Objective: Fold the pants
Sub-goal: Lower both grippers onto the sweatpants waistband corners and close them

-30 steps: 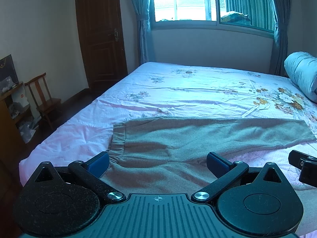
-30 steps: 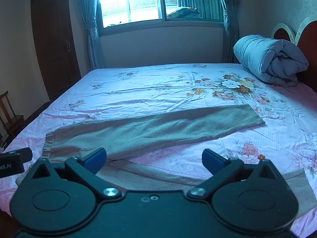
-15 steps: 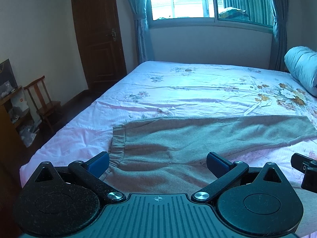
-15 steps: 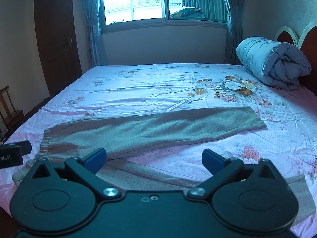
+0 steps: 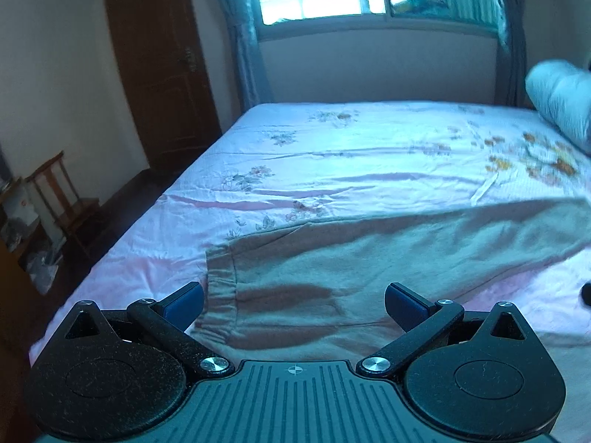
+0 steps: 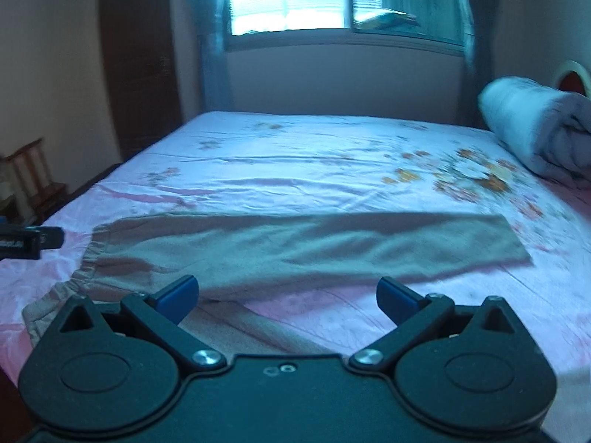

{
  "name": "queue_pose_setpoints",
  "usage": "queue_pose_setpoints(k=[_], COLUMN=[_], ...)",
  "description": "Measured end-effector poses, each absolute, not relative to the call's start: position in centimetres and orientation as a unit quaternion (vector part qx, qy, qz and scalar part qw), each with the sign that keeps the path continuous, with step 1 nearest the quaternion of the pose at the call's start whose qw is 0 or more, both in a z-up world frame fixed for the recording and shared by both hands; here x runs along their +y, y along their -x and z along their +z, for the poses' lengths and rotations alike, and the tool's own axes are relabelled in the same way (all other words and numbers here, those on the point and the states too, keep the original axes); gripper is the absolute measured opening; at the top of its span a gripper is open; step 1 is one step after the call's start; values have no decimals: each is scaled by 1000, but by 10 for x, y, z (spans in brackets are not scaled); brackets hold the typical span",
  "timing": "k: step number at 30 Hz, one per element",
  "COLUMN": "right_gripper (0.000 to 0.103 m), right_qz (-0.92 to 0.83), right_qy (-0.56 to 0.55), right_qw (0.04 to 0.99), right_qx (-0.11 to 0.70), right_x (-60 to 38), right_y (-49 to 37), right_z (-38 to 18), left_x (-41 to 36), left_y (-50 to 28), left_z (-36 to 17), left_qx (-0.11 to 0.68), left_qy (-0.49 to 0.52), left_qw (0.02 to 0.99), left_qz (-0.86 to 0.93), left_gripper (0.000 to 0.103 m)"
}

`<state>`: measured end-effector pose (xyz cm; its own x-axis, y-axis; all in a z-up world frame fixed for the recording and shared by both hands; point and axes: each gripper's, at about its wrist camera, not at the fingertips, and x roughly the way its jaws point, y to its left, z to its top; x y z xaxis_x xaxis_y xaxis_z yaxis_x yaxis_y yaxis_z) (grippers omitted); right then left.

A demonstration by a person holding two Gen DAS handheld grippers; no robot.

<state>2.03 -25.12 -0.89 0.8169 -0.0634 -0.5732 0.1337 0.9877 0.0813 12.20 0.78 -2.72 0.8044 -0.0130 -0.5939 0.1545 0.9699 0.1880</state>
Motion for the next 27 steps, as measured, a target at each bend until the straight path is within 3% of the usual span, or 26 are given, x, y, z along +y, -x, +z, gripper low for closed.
queue_pose_setpoints(k=[9, 14, 20, 22, 24, 27], right_gripper=[97, 93, 70, 55, 47, 44], right_qz=[36, 85, 145, 161, 179, 205], right_qy=[-13, 31, 91, 92, 98, 118], right_qw=[951, 939, 912, 902, 893, 881], right_qx=[308, 333, 373, 389, 401, 409], right_x=[-264, -257, -242, -241, -239, -239], right_y=[-88, -140, -207, -229, -249, -280], right_z=[-20, -35, -59, -68, -77, -88], left_x=[50, 58, 74, 77, 77, 72], left_y=[-217, -278, -346, -363, -380, -404], left_z=[-58, -82, -112, -122, -133, -150], left_qx=[360, 367, 384, 379, 383, 385], left_qy=[-125, -209, -216, -218, -228, -265], left_qw=[920, 899, 886, 885, 876, 859], left_qz=[-88, -114, -142, -163, -185, -207], left_gripper=[103, 103, 103, 103, 103, 103])
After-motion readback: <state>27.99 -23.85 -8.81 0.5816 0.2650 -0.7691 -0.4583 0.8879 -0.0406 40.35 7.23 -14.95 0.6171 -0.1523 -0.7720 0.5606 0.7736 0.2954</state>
